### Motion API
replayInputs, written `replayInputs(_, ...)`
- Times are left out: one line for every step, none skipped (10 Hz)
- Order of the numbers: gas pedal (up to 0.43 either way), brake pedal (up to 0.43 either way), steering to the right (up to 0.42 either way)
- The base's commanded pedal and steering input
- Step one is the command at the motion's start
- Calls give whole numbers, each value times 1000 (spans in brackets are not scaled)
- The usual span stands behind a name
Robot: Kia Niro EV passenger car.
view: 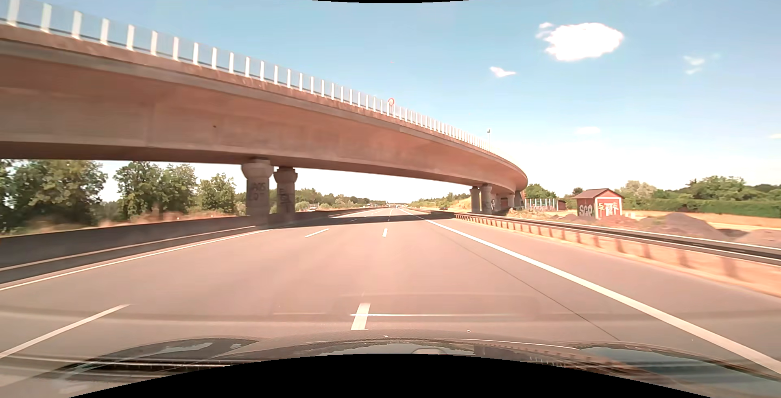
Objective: Follow the waypoints while adhering to traffic rules and regulations
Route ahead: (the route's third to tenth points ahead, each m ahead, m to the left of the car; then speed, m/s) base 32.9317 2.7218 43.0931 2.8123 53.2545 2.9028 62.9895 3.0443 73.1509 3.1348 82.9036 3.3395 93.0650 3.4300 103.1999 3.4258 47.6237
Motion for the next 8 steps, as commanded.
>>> replayInputs(591,0,-3)
replayInputs(591,0,-3)
replayInputs(591,0,-3)
replayInputs(591,0,-3)
replayInputs(591,0,-3)
replayInputs(591,0,-4)
replayInputs(591,0,-5)
replayInputs(591,0,-5)
